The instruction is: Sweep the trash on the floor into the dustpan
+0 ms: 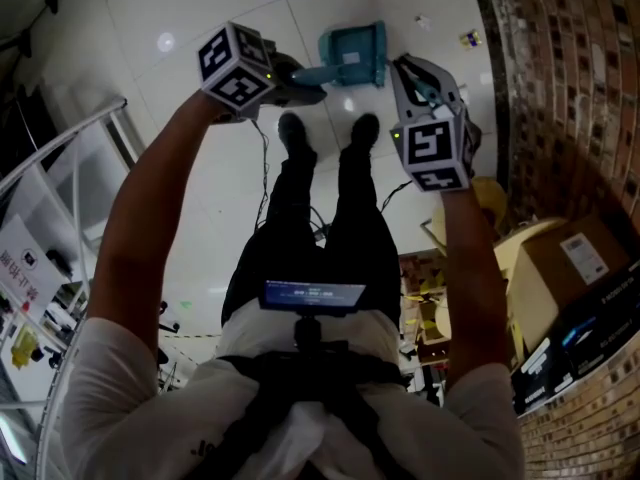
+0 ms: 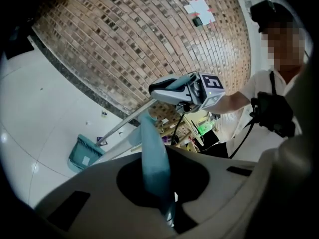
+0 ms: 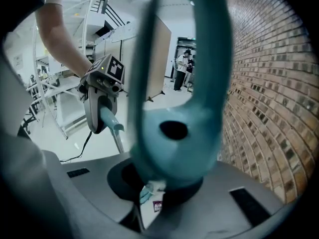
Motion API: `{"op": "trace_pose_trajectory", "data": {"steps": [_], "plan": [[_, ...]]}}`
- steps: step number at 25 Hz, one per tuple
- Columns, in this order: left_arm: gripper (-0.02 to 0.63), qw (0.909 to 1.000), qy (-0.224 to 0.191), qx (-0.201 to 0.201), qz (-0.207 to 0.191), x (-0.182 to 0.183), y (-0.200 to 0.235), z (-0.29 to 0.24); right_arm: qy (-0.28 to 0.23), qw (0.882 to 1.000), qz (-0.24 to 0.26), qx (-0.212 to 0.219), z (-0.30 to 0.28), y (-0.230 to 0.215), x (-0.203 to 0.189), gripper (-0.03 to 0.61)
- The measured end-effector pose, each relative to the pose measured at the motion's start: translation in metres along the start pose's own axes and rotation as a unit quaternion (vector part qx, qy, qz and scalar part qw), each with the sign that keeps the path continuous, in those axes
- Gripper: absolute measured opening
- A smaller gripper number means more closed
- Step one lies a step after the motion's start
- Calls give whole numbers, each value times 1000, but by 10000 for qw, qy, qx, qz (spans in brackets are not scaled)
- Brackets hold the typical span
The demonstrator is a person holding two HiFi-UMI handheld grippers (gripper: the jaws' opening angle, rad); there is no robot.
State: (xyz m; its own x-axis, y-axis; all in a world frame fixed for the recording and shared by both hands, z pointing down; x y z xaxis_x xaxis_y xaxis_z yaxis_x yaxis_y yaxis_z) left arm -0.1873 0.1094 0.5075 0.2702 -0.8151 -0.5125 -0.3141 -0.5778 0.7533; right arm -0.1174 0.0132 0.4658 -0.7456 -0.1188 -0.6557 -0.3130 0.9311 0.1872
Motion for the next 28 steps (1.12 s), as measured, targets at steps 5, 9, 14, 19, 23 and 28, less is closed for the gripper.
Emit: {"op": "trace_pose_trajectory", "data": {"steps": [5, 9, 14, 19, 23, 28], "plan": [[0, 9995, -119, 44, -304, 14, -6, -5, -188, 9996, 218, -60, 30, -22, 8, 34], [0, 9993, -72, 9, -361, 23, -12, -10, -345, 9988, 322, -148, 50, -39, 7, 34], [0, 9993, -14, -75, -372, 31, -14, -22, -195, 9948, 991, -131, 60, -55, -10, 34], [0, 9992, 31, -116, -370, 40, -15, -35, 29, 9951, 886, -448, 66, -69, -43, 32], [0, 9991, 183, -203, -314, 36, -17, -46, 39, 9971, -26, -762, 58, -76, -89, 31], [0, 9987, 337, -269, -277, 30, -22, -52, 279, 9909, -837, -1013, 52, -61, -141, 34]]}}
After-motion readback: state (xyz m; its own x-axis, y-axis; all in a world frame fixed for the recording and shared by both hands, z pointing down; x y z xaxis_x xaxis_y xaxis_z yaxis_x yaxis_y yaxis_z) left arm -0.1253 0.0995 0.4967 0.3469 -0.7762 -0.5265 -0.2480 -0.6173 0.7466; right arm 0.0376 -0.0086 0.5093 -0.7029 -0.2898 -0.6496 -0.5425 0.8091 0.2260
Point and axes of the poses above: the fingertips, and each gripper's own axes: z backward along the fingers, y to its left, x out of its top, the point moved 2 cm from there along z, backward along the fingers, and after that the axes turned 1 degree about -x, right-handed, at the moved point
